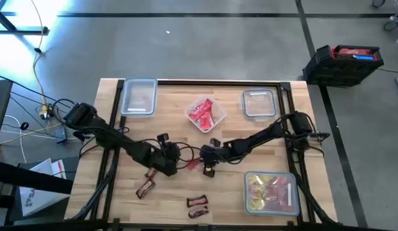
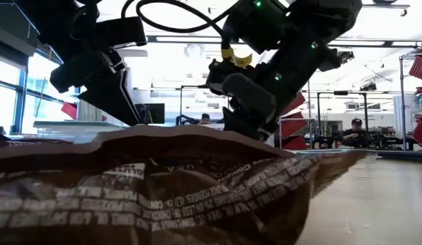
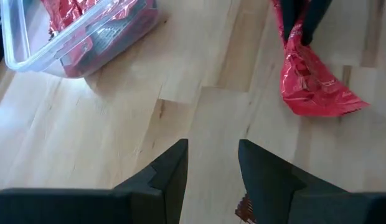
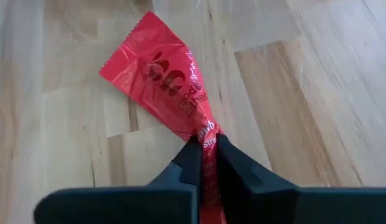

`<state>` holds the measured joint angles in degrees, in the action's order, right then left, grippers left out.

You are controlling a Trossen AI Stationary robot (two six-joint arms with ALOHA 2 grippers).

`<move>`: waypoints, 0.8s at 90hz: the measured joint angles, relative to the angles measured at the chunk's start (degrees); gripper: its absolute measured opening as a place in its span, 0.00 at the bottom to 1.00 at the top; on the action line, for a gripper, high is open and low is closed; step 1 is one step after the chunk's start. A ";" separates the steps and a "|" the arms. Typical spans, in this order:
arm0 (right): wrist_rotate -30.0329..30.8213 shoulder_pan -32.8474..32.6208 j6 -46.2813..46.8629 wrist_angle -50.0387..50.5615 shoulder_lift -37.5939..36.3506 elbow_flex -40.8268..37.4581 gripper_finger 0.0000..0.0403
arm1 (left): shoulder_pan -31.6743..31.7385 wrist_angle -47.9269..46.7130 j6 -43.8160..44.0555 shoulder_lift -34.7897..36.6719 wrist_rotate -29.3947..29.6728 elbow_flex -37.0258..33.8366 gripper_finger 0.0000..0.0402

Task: Sort candy
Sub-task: Put the strawberry red into the upper middle transparent bin

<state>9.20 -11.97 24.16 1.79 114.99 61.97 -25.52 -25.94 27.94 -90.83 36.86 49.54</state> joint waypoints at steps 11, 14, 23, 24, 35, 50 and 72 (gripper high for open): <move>3.97 1.28 -2.78 5.36 -3.52 1.47 0.01 | 0.00 -0.39 -0.57 0.00 -0.17 0.02 0.31; 5.41 1.89 -3.55 6.34 -4.79 2.34 0.00 | 0.00 -0.52 -0.54 0.00 -0.20 0.02 0.31; 9.71 4.23 -4.89 11.69 -8.78 4.67 0.00 | 0.00 -1.60 0.37 0.08 -0.18 0.04 0.31; 10.02 4.55 -5.04 12.18 -9.03 4.87 0.00 | 0.00 -1.75 0.39 0.11 -0.19 0.04 0.31; 11.67 7.93 -8.25 13.20 -11.11 5.92 0.00 | 0.00 -2.12 0.52 0.20 -0.12 0.04 0.31; 14.90 14.34 -17.05 9.90 -11.09 7.49 0.00 | 0.00 -1.67 0.47 0.20 1.38 0.07 0.31; 13.97 21.78 -18.68 12.21 -9.30 7.42 0.00 | 0.00 -2.63 0.45 0.20 1.56 0.07 0.31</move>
<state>23.17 9.81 5.48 14.00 105.68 69.38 -25.52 -28.56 28.40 -90.63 38.42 49.60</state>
